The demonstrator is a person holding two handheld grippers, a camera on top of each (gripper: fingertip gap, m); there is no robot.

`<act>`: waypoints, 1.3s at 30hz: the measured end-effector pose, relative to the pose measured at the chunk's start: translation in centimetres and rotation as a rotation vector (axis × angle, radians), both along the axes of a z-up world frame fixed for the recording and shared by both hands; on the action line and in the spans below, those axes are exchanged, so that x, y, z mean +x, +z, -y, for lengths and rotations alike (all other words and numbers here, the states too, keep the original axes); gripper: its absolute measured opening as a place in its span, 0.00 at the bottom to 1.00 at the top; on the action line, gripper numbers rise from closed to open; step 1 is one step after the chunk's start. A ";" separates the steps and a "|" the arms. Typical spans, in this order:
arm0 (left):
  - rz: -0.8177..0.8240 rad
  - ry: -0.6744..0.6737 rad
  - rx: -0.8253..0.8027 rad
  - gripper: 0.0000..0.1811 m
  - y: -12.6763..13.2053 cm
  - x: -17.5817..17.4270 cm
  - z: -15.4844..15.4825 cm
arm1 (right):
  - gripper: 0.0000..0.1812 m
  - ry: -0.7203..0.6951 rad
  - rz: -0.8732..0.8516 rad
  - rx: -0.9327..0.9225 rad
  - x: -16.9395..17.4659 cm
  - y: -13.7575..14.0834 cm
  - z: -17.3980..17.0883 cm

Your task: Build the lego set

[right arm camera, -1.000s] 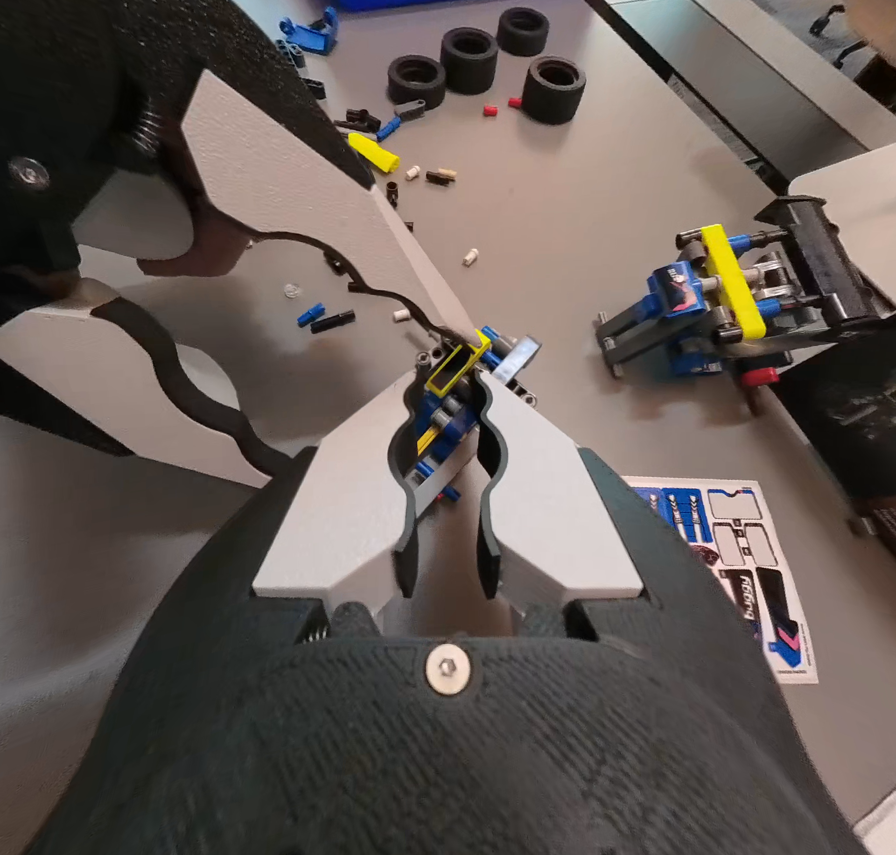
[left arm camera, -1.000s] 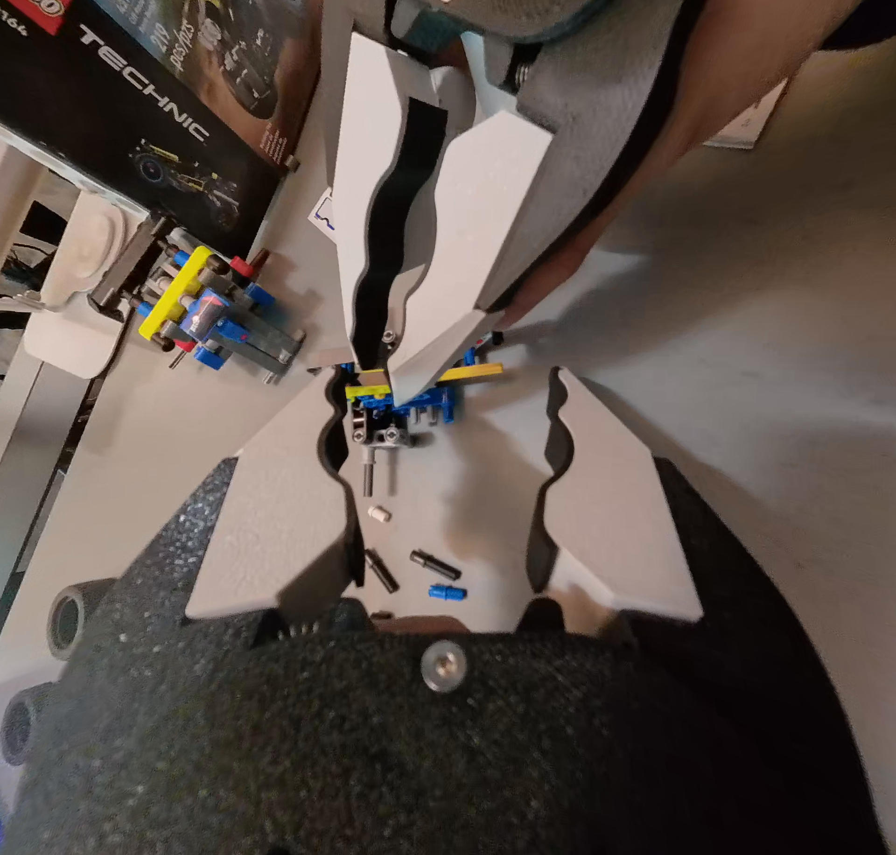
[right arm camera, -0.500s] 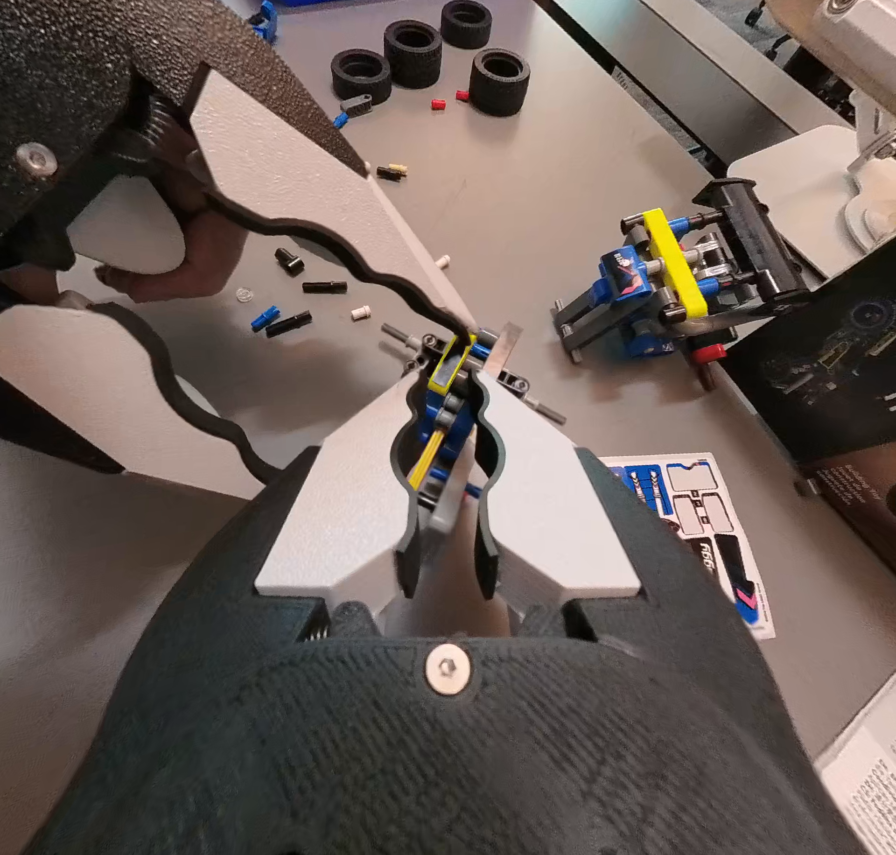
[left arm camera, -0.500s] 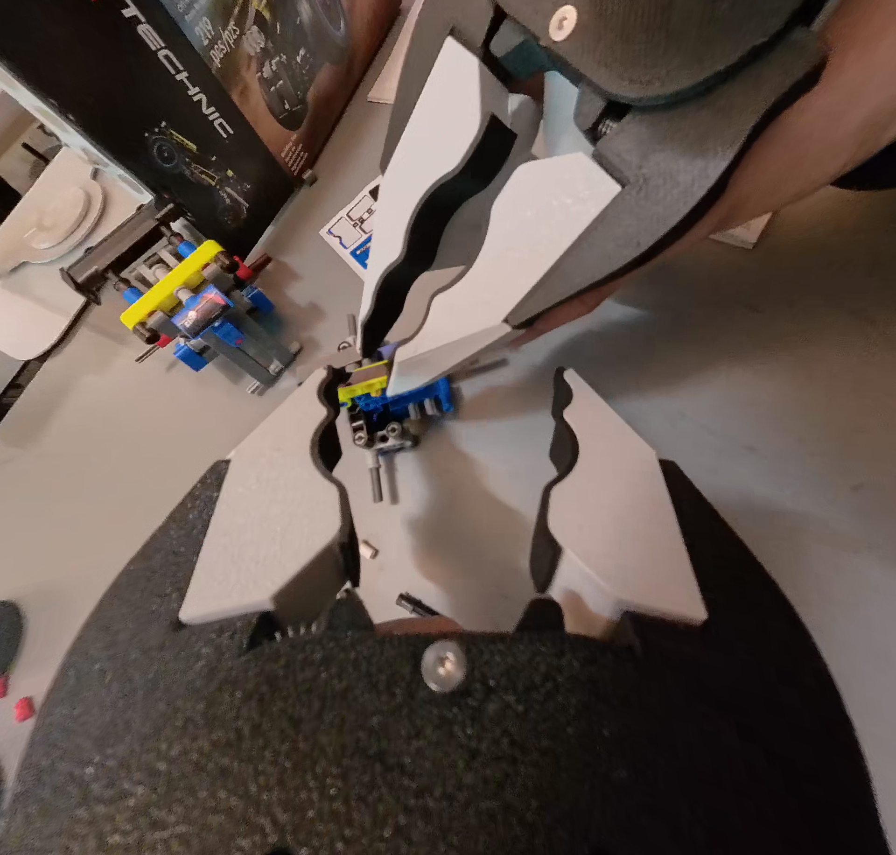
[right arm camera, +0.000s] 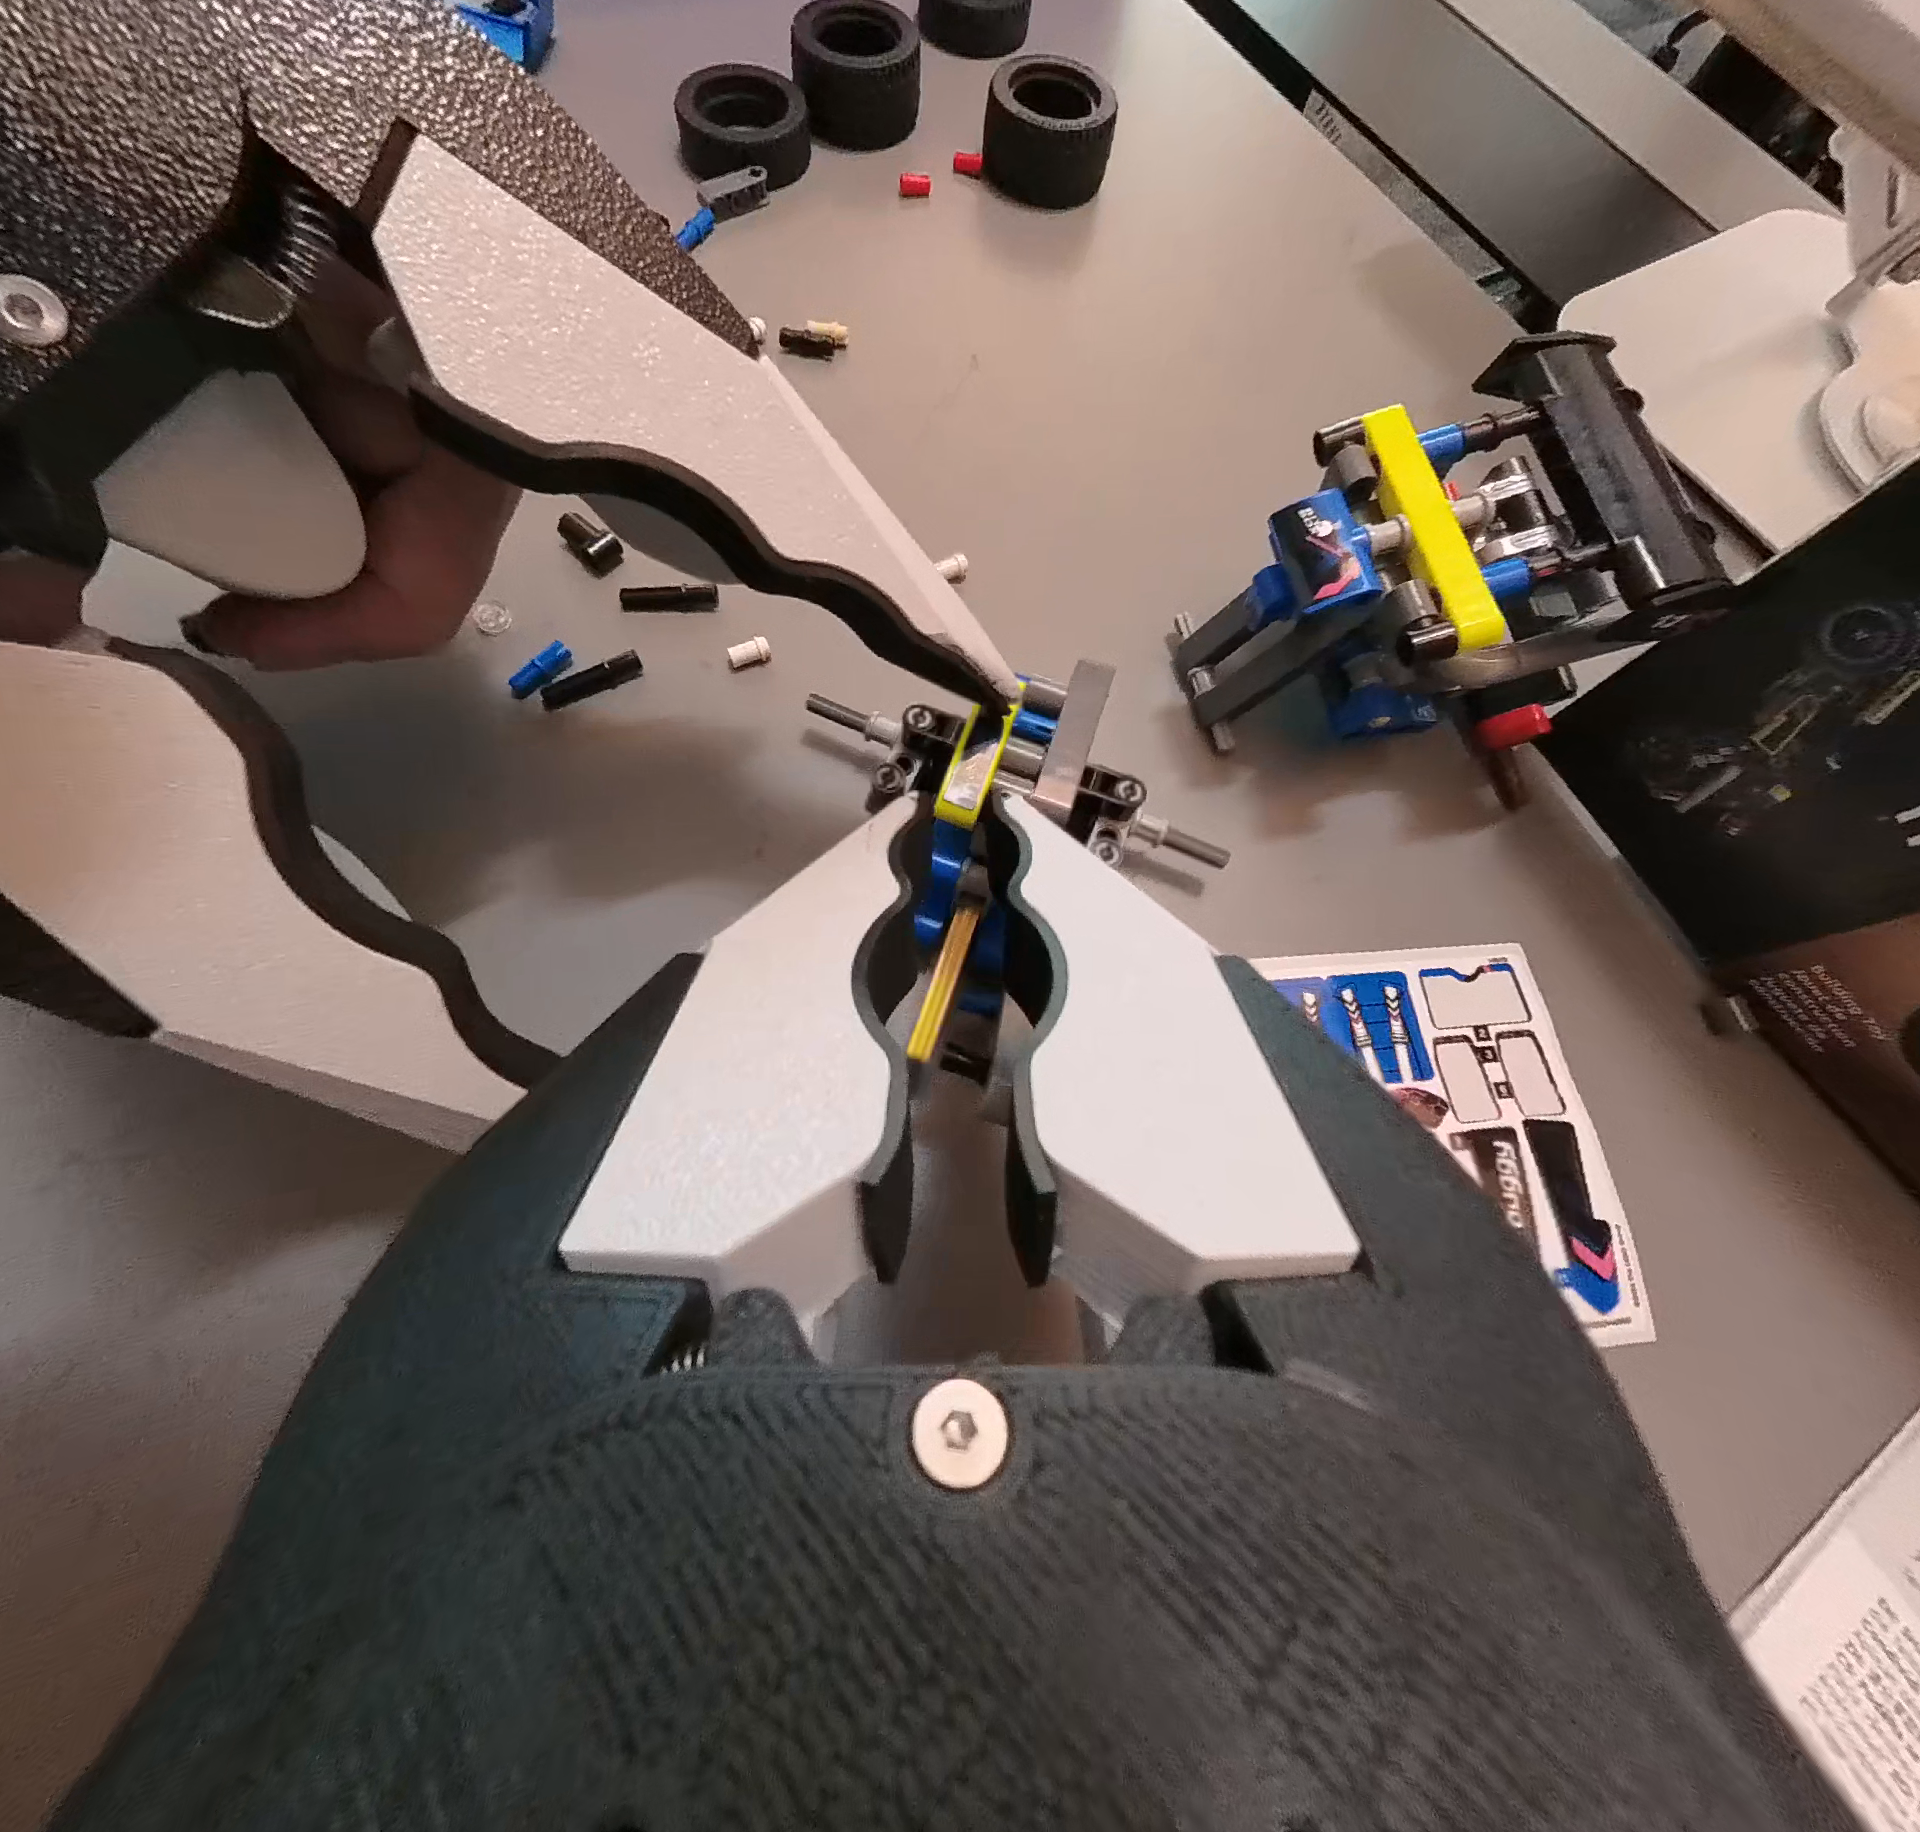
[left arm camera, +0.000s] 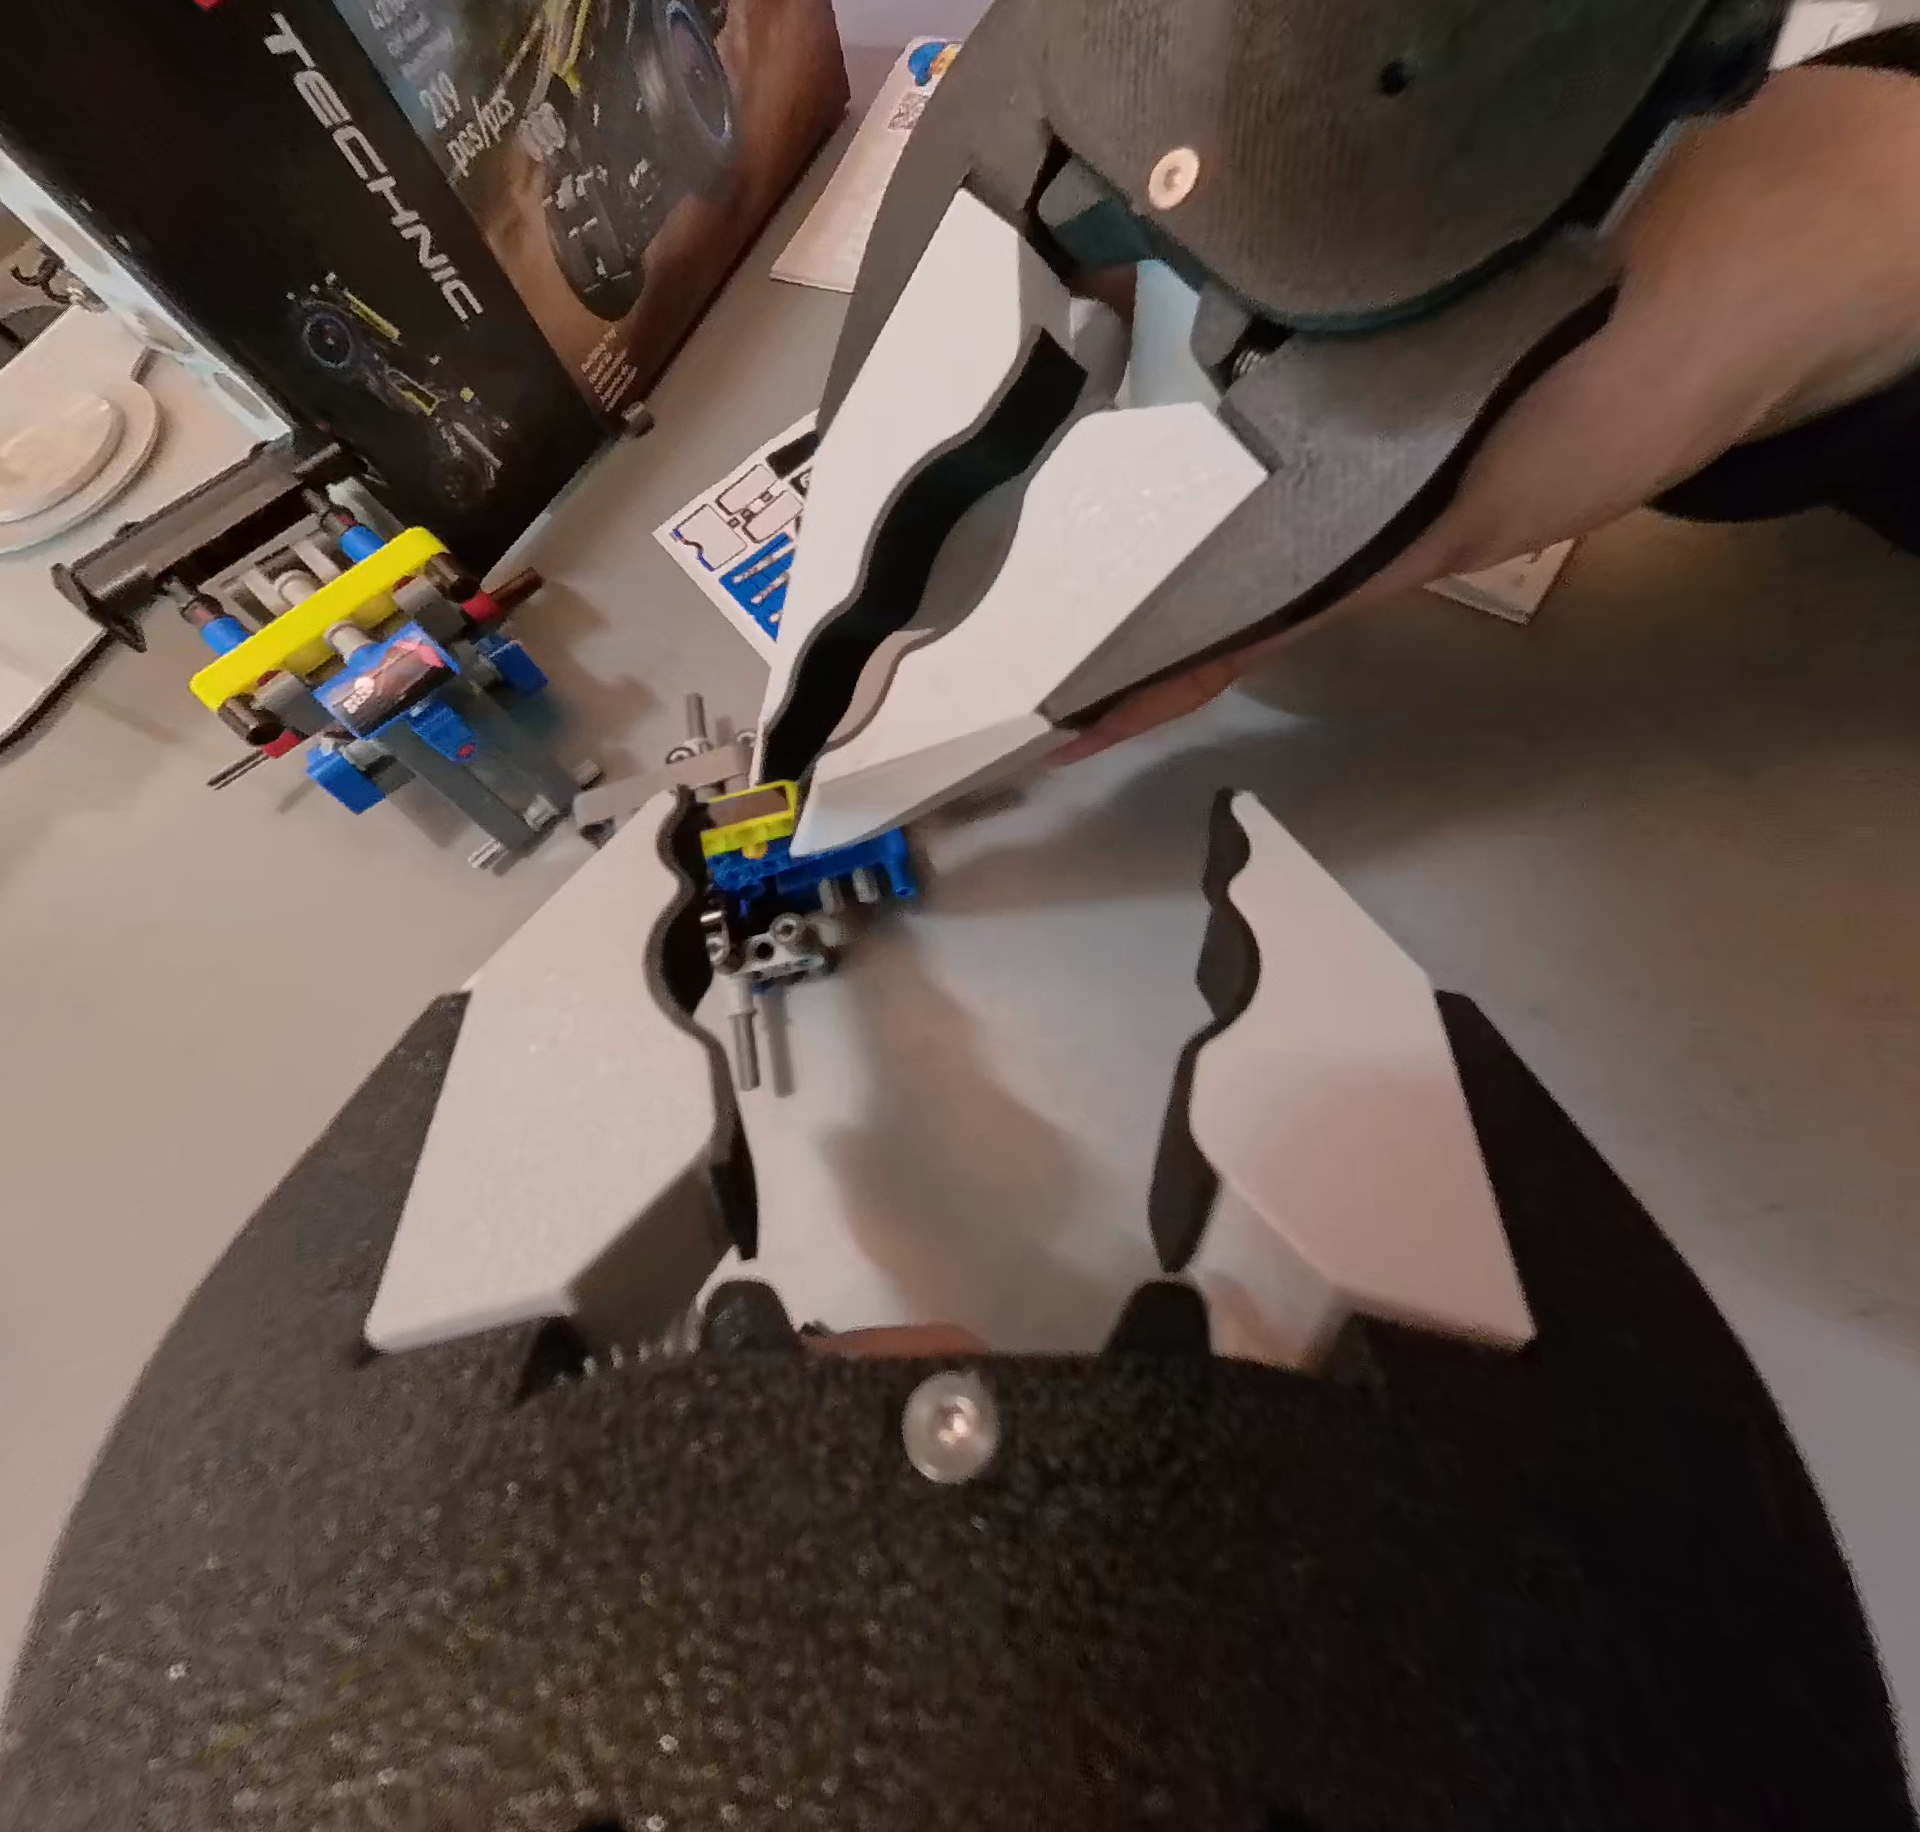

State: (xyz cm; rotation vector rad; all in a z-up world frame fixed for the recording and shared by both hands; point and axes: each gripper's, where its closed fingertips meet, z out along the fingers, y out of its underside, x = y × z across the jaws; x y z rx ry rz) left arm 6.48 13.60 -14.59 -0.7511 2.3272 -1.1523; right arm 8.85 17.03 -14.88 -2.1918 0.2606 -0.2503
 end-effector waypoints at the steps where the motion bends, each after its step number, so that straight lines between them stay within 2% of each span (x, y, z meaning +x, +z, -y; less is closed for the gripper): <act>1: -0.004 -0.004 -0.007 0.52 0.0 -0.1 0.1 | 0.04 -0.003 0.011 -0.004 0.1 0.0 0.1; 6: -0.009 0.000 -0.012 0.55 -0.1 -0.1 0.3 | 0.04 -0.001 0.021 0.049 0.5 -0.1 0.0; 10: 0.026 0.016 0.016 0.52 -0.1 0.5 -0.5 | 0.04 0.035 0.013 0.090 0.5 -0.1 -0.1; 11: 0.038 0.017 0.052 0.49 -0.3 0.7 -1.0 | 0.04 0.065 0.000 0.093 0.3 -0.1 -0.1; 14: 0.101 0.012 0.114 0.26 -0.1 1.3 -2.4 | 0.04 0.170 -0.041 0.082 -0.5 -0.2 0.2; 16: 0.117 -0.029 0.143 0.15 0.0 1.3 -2.9 | 0.04 0.236 -0.057 0.062 -1.1 -0.2 0.6; 17: 0.121 -0.011 0.162 0.21 0.1 1.5 -3.5 | 0.04 0.268 -0.063 0.053 -1.5 -0.1 0.8; 18: 0.118 0.048 0.213 0.44 -0.1 2.1 -4.8 | 0.04 0.287 -0.064 0.042 -1.7 -0.1 1.0; 19: 0.086 0.079 0.276 0.53 -0.7 2.3 -6.1 | 0.04 0.307 -0.049 0.024 -1.7 -0.2 1.3; 20: 0.052 0.069 0.263 0.44 -0.7 1.9 -6.2 | 0.04 0.327 -0.047 0.013 -1.7 -0.3 1.7; 21: 0.043 0.026 0.183 0.31 0.1 1.3 -5.3 | 0.04 0.344 -0.058 0.024 -1.8 -0.1 1.9; 23: 0.093 -0.053 0.032 0.38 2.6 0.5 -3.4 | 0.04 0.374 -0.064 0.030 -2.0 -0.2 2.2; 25: 0.114 -0.073 -0.021 0.44 4.0 0.2 -3.1 | 0.04 0.387 -0.052 0.028 -2.1 -0.2 2.3; 27: 0.070 -0.039 -0.086 0.37 4.3 0.3 -3.2 | 0.04 0.405 -0.037 0.029 -2.3 -0.1 2.3; 29: -0.026 0.002 -0.202 0.42 3.7 0.1 -2.6 | 0.04 0.408 -0.017 0.027 -2.3 -0.1 2.3; 30: -0.070 0.049 -0.248 0.41 3.2 0.3 -2.6 | 0.04 0.399 -0.012 0.026 -2.3 -0.1 2.2; 32: -0.146 0.199 -0.307 0.45 1.8 1.1 -3.2 | 0.04 0.389 0.014 0.024 -2.2 -0.1 2.1; 36: -0.233 0.374 -0.503 0.44 1.2 2.0 -3.5 | 0.04 0.371 0.023 0.031 -2.3 -0.1 1.8; 39: -0.303 0.440 -0.487 0.40 -0.2 2.0 -4.0 | 0.04 0.366 0.022 0.035 -2.4 -0.2 1.7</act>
